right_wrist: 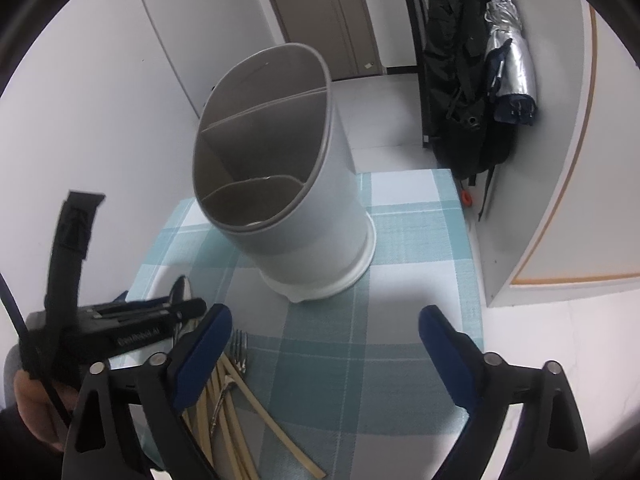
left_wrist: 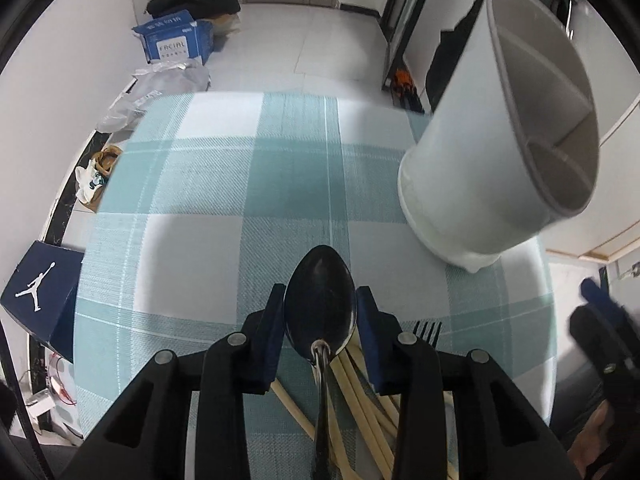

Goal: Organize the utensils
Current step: 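Lift the spoon with the left tool while the right tool grasps the silver fork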

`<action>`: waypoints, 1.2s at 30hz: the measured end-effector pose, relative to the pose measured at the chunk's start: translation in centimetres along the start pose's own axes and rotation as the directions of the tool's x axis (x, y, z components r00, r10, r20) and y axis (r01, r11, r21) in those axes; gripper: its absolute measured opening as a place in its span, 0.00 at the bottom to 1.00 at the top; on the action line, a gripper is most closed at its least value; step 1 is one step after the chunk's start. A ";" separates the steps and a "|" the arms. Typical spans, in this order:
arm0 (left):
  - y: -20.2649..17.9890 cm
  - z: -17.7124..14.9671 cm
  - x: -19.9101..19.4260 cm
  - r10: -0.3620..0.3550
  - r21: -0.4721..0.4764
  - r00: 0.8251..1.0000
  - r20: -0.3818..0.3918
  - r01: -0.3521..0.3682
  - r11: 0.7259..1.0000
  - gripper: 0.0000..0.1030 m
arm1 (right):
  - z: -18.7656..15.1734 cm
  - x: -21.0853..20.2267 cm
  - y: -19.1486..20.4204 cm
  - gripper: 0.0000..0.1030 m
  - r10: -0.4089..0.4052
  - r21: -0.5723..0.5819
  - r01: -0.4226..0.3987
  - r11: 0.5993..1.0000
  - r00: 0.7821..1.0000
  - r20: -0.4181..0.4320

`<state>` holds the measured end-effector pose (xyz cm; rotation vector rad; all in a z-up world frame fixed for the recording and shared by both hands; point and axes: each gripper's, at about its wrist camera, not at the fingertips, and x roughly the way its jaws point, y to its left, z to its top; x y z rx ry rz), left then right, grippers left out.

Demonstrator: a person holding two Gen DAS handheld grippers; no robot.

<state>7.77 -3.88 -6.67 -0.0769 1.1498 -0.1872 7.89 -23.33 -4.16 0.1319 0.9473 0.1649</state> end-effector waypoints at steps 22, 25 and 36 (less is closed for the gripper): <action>5.2 0.8 -3.4 -0.103 -0.163 0.981 0.162 0.129 0.978 0.28 | -2.0 3.7 3.4 0.48 0.147 -0.006 -0.150 0.989 0.977 -0.154; 5.6 0.6 -3.7 -0.113 -0.169 0.979 0.167 0.141 0.975 0.28 | -1.5 5.3 3.3 0.48 0.156 0.017 -0.156 0.988 0.968 -0.196; 6.6 0.1 -4.3 -0.139 -0.168 0.973 0.183 0.170 0.971 0.28 | -2.0 8.9 4.9 0.26 0.154 -0.092 -0.186 0.978 0.947 -0.281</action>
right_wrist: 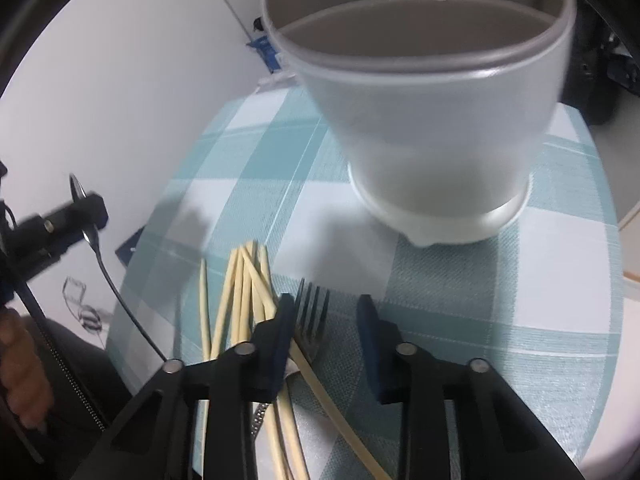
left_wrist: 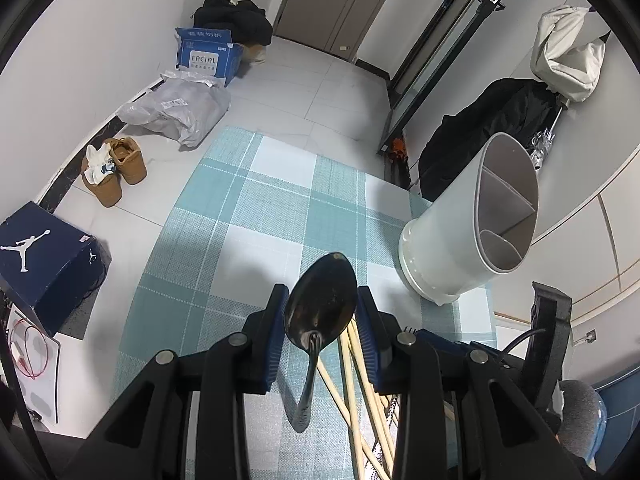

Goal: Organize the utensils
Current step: 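Lift the spoon with the left tool while the right tool grasps the silver fork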

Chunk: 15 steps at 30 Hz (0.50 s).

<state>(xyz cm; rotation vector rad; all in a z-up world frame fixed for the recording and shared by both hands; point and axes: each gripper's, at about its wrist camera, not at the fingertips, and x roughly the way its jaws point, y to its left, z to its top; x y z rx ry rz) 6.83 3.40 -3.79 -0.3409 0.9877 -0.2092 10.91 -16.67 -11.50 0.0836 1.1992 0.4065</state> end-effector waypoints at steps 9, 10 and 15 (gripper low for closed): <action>-0.2 -0.2 -0.2 0.006 0.016 1.000 0.010 -0.006 1.000 0.28 | 0.3 -0.6 0.1 0.03 -0.044 -0.033 0.047 0.998 0.996 0.081; -0.3 -0.2 -0.1 0.007 0.018 1.000 0.011 -0.007 1.000 0.28 | 0.2 -1.0 0.3 0.03 -0.059 -0.043 0.064 0.997 0.993 0.103; -0.7 -0.2 -0.4 0.014 0.036 1.000 0.025 -0.015 0.999 0.28 | 0.1 -3.1 1.8 0.03 -0.138 -0.105 0.162 0.981 0.968 0.210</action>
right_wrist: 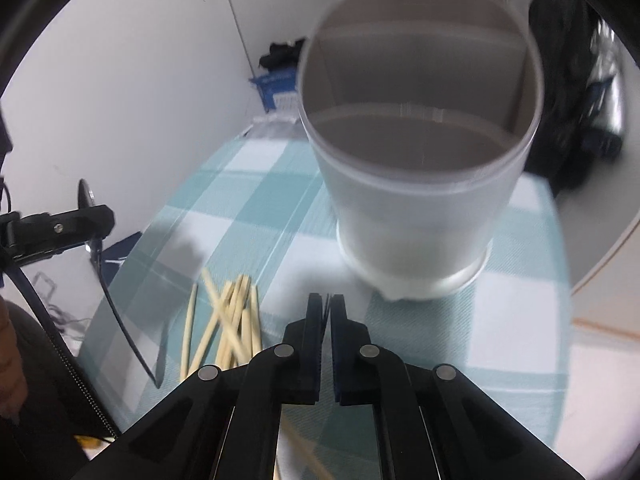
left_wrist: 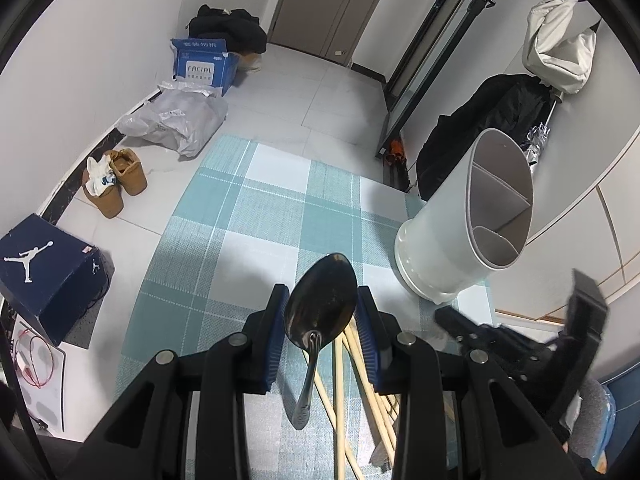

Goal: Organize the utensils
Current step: 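Lift the spoon with the left tool while the right tool grasps the silver fork, then carry the spoon and fork over the white utensil holder with both tools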

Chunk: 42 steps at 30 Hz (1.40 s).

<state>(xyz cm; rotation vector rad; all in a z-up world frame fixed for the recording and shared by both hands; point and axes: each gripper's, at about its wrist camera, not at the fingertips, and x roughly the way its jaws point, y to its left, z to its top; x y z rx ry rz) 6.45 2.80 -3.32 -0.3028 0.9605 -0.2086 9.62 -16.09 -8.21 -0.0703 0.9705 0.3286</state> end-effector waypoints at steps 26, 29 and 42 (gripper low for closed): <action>-3.9 -0.2 -2.6 0.003 0.126 0.999 0.034 -0.007 0.992 0.27 | 0.0 -11.0 2.4 0.00 -0.147 -0.087 0.193 0.977 0.914 0.378; -4.1 -0.2 -2.6 -0.008 0.127 1.000 0.015 0.006 0.992 0.27 | -0.2 -11.4 2.4 0.00 -0.141 -0.082 0.186 0.979 0.913 0.382; -7.2 2.5 -5.6 -0.110 0.172 0.994 0.015 0.106 0.979 0.27 | 1.3 -14.8 1.1 0.00 -0.136 -0.019 0.161 0.987 0.890 0.436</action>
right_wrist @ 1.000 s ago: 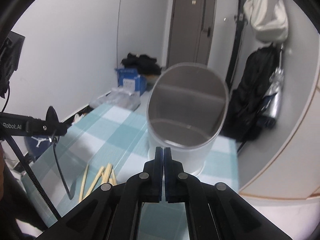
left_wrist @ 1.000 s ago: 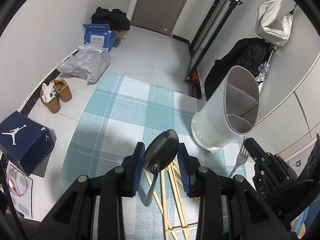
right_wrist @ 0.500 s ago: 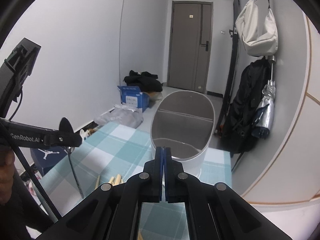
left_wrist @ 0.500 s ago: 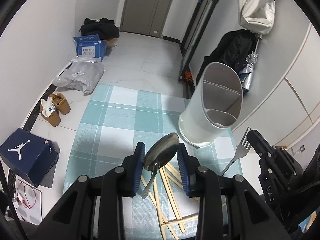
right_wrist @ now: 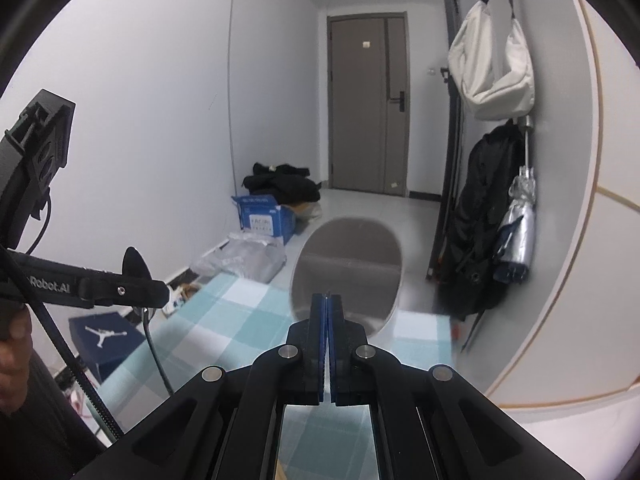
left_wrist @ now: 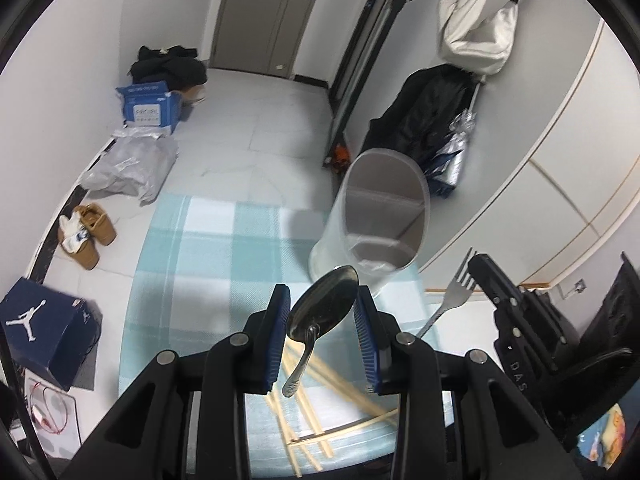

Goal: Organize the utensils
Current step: 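Carry the spoon and fork over the white utensil holder with both tools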

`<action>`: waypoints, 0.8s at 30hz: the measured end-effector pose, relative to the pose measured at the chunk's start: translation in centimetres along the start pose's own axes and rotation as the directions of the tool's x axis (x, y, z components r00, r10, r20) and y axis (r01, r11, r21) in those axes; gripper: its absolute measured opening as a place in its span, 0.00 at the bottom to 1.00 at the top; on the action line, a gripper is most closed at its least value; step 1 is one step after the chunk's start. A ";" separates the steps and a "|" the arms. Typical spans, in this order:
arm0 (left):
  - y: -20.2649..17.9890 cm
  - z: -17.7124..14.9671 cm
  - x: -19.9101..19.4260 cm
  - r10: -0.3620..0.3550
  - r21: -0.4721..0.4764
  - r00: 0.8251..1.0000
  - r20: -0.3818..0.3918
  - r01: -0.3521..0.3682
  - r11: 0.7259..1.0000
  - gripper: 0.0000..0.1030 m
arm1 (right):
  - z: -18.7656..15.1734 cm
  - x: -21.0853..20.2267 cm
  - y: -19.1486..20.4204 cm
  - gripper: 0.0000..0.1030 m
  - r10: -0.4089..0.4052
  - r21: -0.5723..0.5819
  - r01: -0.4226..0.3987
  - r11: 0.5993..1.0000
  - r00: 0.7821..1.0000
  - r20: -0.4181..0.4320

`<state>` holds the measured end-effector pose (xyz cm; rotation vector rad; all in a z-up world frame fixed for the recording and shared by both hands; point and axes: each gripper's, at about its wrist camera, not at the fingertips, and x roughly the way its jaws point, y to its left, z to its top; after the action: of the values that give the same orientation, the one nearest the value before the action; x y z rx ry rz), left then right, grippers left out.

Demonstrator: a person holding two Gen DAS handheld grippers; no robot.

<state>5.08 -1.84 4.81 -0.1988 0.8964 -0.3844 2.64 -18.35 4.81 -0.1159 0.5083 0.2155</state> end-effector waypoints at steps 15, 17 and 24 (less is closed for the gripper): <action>-3.6 8.8 -0.3 -0.147 0.028 0.988 0.043 0.146 0.989 0.27 | 9.2 0.0 -3.8 0.00 -0.010 -0.054 0.018 0.998 0.990 0.144; -3.8 10.0 -0.2 -0.160 0.033 0.986 0.055 0.158 0.987 0.27 | 10.4 0.7 -4.1 0.00 -0.009 -0.070 0.022 0.997 0.986 0.168; -4.0 13.4 1.7 -0.193 0.017 0.978 0.081 0.192 0.981 0.27 | 13.4 3.1 -5.6 0.00 -0.034 -0.116 0.065 0.991 0.967 0.254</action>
<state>15.67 -6.07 13.09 -0.2923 0.7960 -0.5563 12.84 -21.05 15.21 -0.2190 0.2387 0.2094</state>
